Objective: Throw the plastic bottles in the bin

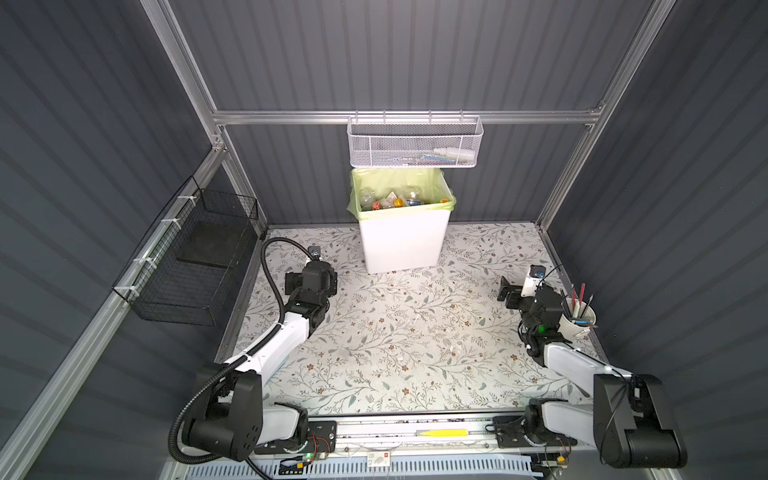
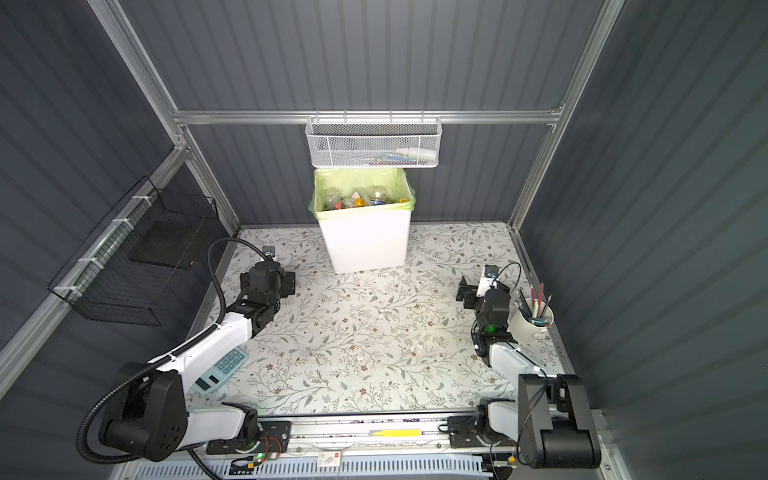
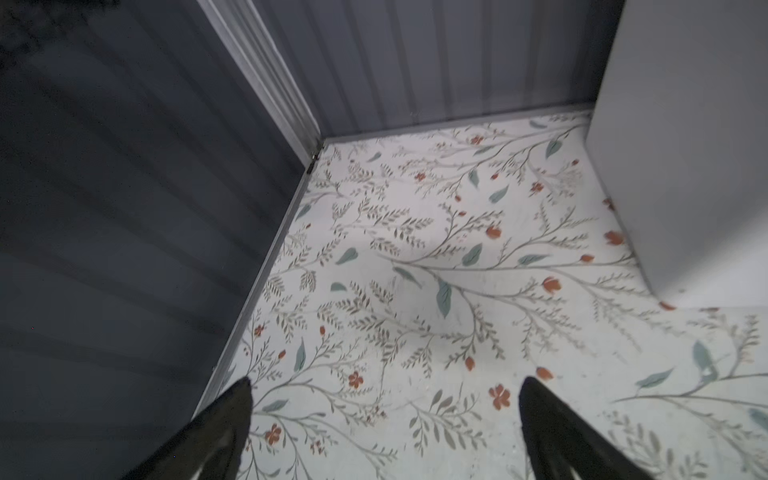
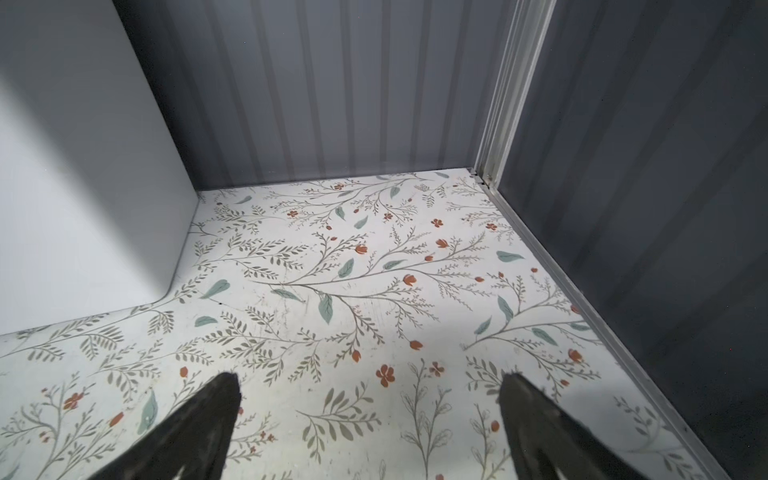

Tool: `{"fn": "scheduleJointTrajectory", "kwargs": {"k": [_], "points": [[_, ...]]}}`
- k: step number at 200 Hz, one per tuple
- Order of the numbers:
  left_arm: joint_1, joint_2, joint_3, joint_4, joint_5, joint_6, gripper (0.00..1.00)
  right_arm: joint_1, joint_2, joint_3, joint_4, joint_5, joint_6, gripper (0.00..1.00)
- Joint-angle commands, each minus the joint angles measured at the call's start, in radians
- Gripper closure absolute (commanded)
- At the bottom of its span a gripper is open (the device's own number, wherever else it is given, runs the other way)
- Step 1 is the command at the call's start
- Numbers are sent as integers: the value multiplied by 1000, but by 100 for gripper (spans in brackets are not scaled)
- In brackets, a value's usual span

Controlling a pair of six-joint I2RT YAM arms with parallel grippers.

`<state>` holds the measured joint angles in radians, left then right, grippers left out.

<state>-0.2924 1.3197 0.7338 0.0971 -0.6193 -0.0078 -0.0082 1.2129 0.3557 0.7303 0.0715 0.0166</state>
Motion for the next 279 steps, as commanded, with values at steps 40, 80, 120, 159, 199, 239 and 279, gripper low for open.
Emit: {"fn": "scheduleJointTrajectory", "kwargs": {"k": [40,80,120,159,199,239,279], "points": [[45,17,-183,285,-27,-16,0,-14,53,-65,122,8,-6,1],[115,139,-280,571,134,31,0,-24,258,-41,293,-60,5,1],[207,259,-253,666,351,12,0,-38,244,-42,264,17,50,1],[235,370,-287,811,428,-2,0,-38,249,-43,276,16,50,1],[236,397,-273,837,416,-2,0,-38,250,-43,274,17,51,1],[236,393,-271,821,415,-4,0,-38,249,-43,274,16,51,1],[236,395,-270,824,414,-3,0,-38,249,-43,274,17,51,1]]}}
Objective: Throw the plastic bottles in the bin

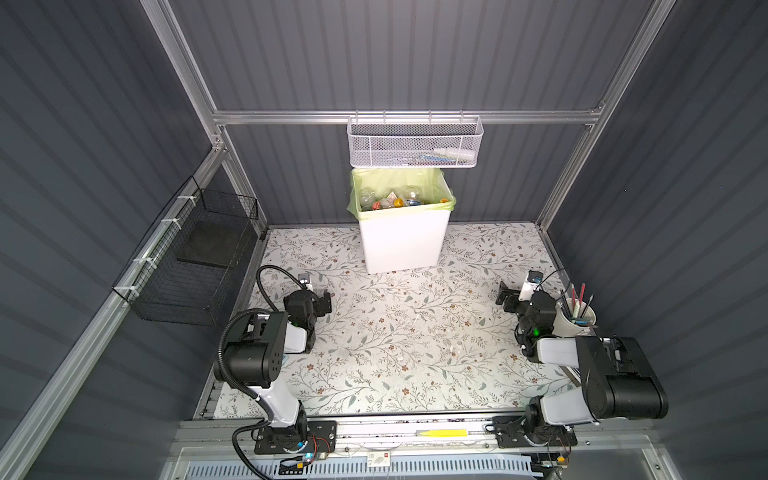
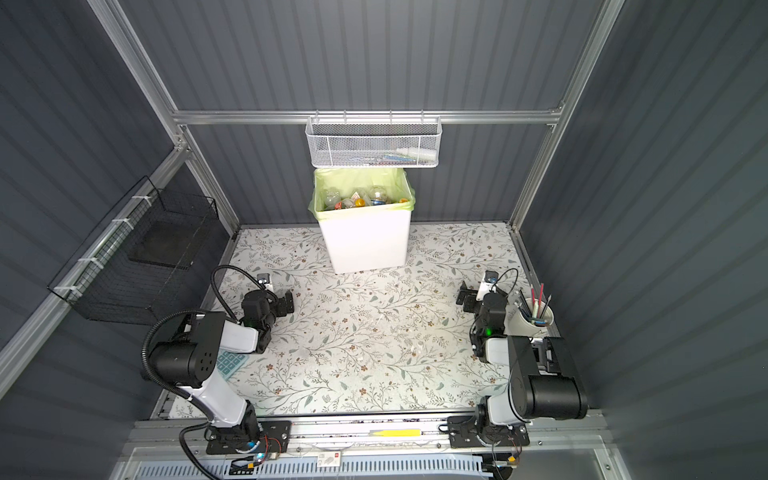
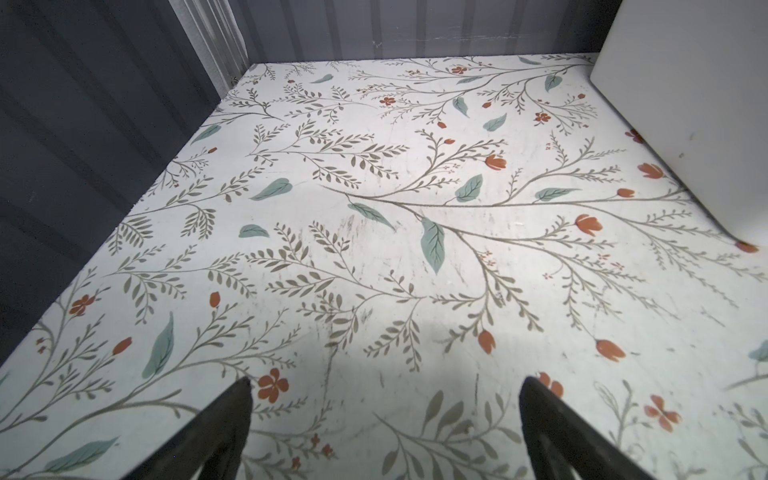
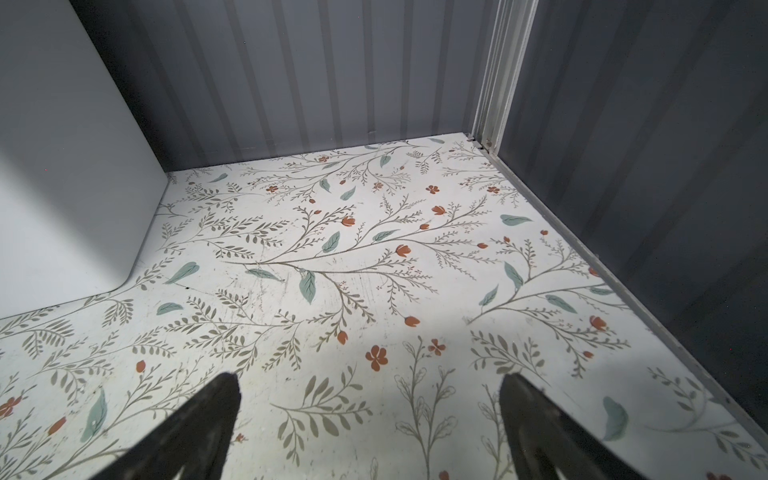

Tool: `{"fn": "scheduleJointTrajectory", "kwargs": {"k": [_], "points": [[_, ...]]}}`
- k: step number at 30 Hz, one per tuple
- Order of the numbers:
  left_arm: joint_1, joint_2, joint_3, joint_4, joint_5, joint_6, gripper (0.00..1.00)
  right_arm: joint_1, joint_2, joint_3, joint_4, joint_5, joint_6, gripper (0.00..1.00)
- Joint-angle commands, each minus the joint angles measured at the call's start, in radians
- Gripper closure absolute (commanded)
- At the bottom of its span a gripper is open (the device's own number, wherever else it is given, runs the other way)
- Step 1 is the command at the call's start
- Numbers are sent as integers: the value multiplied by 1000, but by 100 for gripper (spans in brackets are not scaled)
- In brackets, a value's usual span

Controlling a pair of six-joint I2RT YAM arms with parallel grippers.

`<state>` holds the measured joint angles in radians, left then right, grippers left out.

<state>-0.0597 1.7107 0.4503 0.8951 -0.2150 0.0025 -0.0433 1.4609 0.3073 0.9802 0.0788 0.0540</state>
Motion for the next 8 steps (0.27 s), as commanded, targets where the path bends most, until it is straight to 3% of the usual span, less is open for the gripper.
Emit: {"fn": "scheduleJointTrajectory", "kwargs": {"k": [1,8], "points": [[3,4,13,26,10,-13,0,-3,1,6,25,9,13,1],[3,4,13,26,11,-14,0,-3,1,6,26,12,13,1]]}}
